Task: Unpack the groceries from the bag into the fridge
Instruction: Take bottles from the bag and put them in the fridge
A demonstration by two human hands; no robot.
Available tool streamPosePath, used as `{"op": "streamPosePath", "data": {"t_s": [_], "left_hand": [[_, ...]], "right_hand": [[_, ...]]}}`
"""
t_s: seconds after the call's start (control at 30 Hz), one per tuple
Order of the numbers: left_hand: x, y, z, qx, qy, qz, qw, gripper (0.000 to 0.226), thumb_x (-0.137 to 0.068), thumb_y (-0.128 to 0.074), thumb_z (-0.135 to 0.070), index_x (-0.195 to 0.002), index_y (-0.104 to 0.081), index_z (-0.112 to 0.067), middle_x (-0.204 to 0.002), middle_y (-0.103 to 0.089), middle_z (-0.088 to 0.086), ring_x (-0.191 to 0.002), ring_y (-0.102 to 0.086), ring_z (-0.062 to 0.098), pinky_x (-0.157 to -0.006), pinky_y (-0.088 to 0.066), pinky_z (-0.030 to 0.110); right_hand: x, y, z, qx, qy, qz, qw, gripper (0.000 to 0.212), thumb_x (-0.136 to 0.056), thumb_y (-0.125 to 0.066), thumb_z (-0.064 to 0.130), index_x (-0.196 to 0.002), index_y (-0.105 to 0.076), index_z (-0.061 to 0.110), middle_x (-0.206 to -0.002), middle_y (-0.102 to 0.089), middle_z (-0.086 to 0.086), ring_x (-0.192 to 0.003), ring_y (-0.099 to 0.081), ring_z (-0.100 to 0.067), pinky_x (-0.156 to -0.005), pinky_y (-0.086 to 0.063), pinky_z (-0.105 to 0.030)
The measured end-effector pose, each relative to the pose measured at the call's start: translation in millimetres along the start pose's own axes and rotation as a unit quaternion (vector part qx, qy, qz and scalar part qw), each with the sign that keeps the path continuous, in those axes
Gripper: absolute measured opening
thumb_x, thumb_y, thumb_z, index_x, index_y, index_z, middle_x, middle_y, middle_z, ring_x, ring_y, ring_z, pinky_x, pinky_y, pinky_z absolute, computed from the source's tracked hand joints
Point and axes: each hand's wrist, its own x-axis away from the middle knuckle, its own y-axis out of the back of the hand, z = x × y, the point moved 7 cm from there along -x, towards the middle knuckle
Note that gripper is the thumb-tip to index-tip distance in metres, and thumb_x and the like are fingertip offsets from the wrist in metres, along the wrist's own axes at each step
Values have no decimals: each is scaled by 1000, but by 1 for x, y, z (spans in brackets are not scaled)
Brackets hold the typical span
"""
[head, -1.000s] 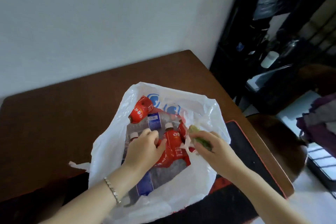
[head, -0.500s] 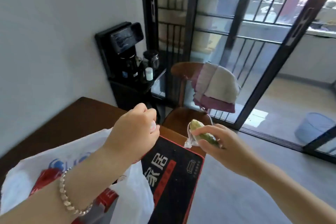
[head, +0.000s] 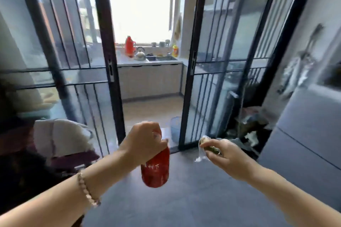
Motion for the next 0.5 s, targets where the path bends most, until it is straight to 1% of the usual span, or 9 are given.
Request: {"op": "streamPosePath", "data": {"t_s": [0.03, 0.07, 0.1, 0.17, 0.23, 0.3, 0.37, 0.43, 0.5], "left_hand": [[-22, -20, -25, 28, -2, 13, 1000, 14, -80, -67, -27, -70, -57, -22, -76, -56, -7, -76, -55, 16, -56, -40, 17], [-42, -38, -49, 48, -9, 20, 999, 14, -78, -67, -24, -69, -56, -22, -76, -57, -5, -75, -55, 18, -58, -44, 21], [-62, -56, -74, 60, -22, 26, 998, 12, -77, -66, -22, -71, -57, -20, -77, -58, -3, -75, -56, 20, -59, -45, 24], [-101, -91, -128, 67, -60, 32, 995, 9, -76, -66, -18, -72, -57, -16, -75, -57, -1, -73, -55, 21, -59, -44, 25], [-137, -123, -177, 78, -97, 40, 991, 12, -73, -66, -17, -68, -55, -17, -71, -55, -3, -69, -52, 21, -55, -40, 24], [-172, -153, -218, 99, -115, 53, 987, 16, -72, -67, -17, -64, -54, -19, -66, -55, -3, -65, -52, 20, -54, -39, 23], [-207, -184, -259, 119, -135, 71, 981, 16, -72, -69, -18, -64, -55, -19, -66, -58, -2, -64, -56, 19, -55, -45, 25], [-240, -215, -299, 130, -160, 87, 975, 15, -72, -71, -21, -67, -57, -16, -66, -60, -2, -62, -56, 15, -53, -45, 24], [-273, -245, -338, 142, -191, 98, 966, 18, -73, -71, -23, -65, -56, -18, -65, -59, -3, -60, -54, 10, -49, -40, 22]], "right_hand": [[2, 27, -26, 13, -17, -9, 1000, 28, -75, -42, 52, -92, -61, 42, -79, -58, 3, -70, -56, 3, -67, -42, -12], [3, 54, -47, 18, -33, -23, 999, 27, -76, -42, 48, -91, -63, 37, -76, -59, 4, -69, -57, 3, -65, -41, -12], [6, 81, -70, 21, -51, -41, 998, 24, -78, -45, 44, -89, -63, 33, -75, -61, 6, -71, -59, 1, -67, -42, -13], [11, 133, -117, 33, -90, -77, 992, 11, -86, -52, 29, -80, -61, 31, -62, -58, 14, -64, -54, 1, -65, -38, -13], [14, 178, -164, 66, -128, -104, 984, 20, -87, -54, 17, -75, -60, 32, -54, -52, 18, -59, -48, 2, -61, -35, -10], [17, 221, -212, 82, -178, -134, 971, 17, -85, -55, 19, -87, -67, 30, -64, -53, 17, -67, -49, -2, -64, -35, -15], [21, 263, -254, 90, -204, -160, 961, 17, -84, -55, 20, -90, -67, 31, -71, -54, 15, -77, -52, -9, -70, -36, -19], [22, 301, -291, 103, -227, -175, 953, 16, -87, -54, 21, -90, -65, 32, -77, -56, 13, -81, -52, -9, -70, -34, -18], [21, 340, -324, 120, -257, -192, 940, 19, -90, -52, 23, -102, -66, 28, -94, -62, 8, -94, -53, -10, -73, -32, -17]]}}
